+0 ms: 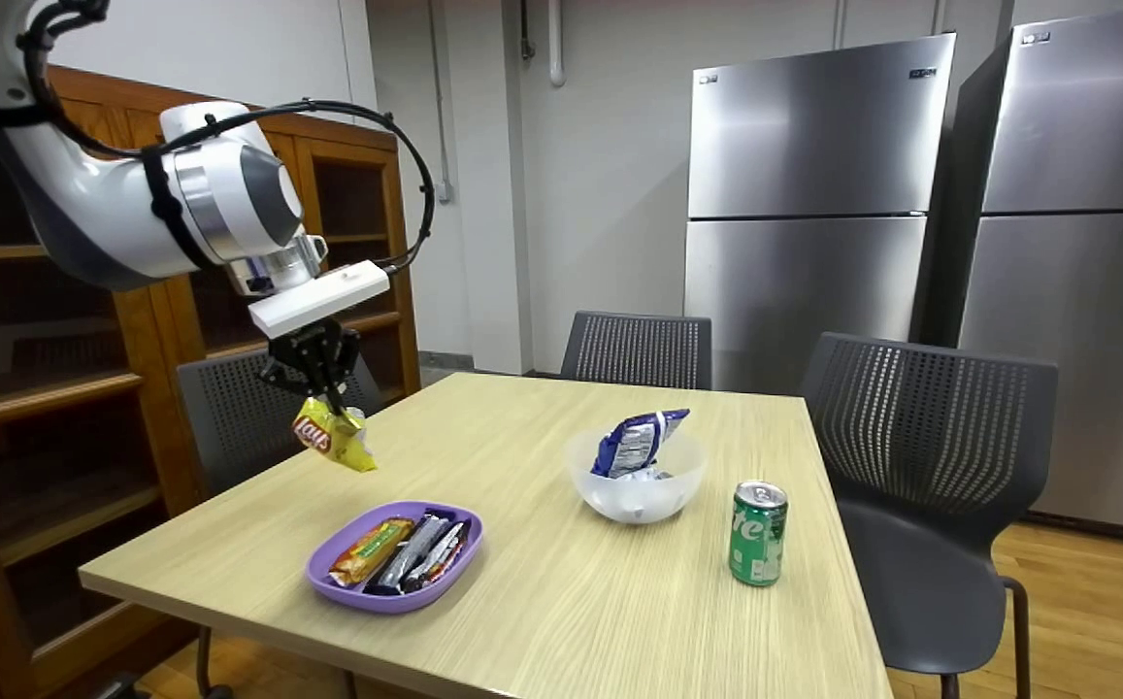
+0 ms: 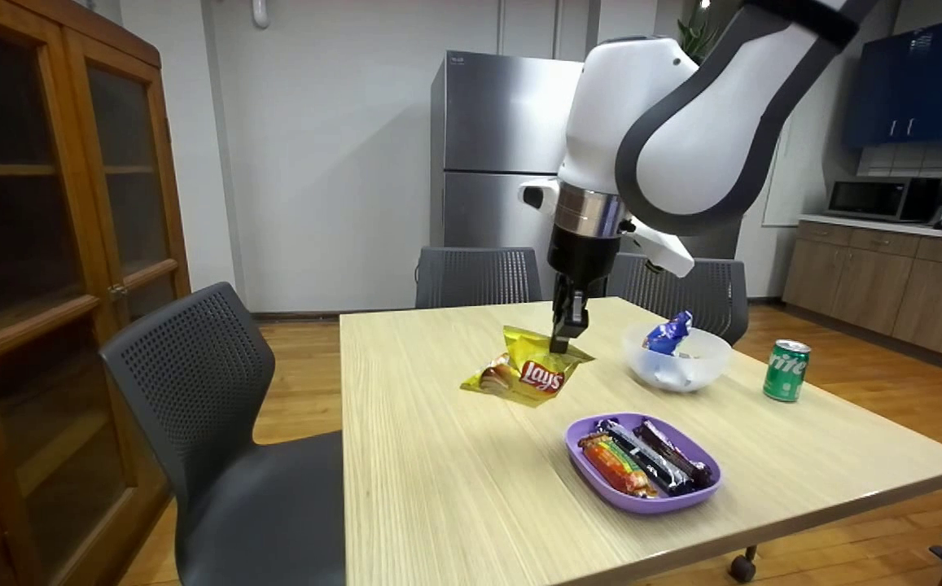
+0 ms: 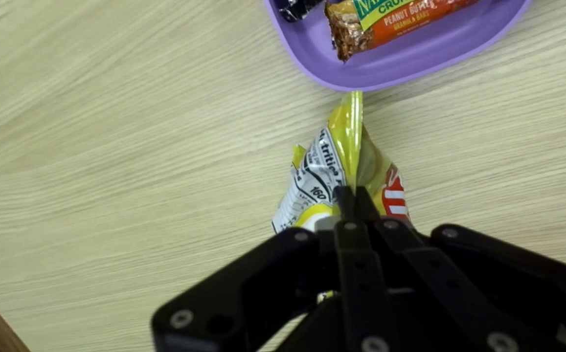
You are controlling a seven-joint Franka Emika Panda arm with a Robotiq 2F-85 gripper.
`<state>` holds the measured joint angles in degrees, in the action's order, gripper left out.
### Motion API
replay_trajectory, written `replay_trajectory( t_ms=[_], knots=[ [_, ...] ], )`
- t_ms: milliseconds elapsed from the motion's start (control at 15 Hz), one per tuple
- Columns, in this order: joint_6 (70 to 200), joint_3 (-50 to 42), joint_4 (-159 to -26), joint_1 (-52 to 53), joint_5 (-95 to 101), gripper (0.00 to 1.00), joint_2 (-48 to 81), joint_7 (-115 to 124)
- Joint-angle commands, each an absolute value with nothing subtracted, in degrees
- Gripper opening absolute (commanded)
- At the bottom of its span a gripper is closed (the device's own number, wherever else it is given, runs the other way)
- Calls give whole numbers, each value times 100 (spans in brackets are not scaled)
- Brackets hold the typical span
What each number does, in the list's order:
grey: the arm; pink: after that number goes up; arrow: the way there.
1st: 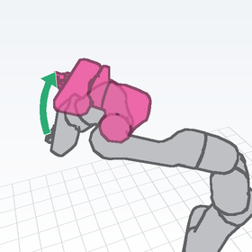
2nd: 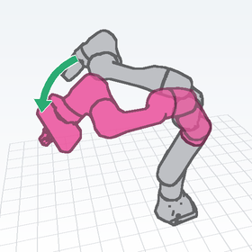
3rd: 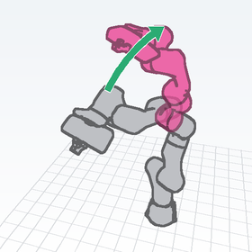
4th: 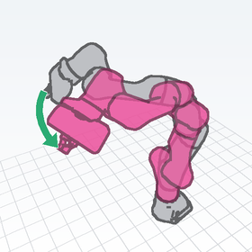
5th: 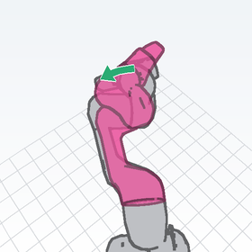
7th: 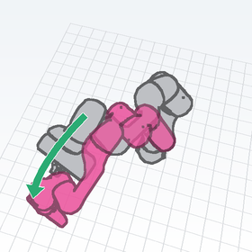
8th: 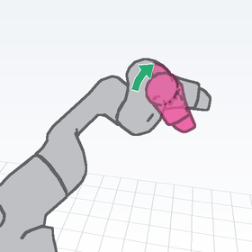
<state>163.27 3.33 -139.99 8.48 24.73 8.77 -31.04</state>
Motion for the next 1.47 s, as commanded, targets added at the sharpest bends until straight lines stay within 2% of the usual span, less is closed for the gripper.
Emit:
replay_trajectory(
  t_ms=[0, 667, 1400],
  knots=[
    [15997, 383, -13919, 569, 2265, 0, 615, -3038],
    [16117, 58, -13760, -26, 2008, 0, 522, -3179],
    [15858, -477, -14054, -452, 1928, 0, -301, -2951]
  ],
)
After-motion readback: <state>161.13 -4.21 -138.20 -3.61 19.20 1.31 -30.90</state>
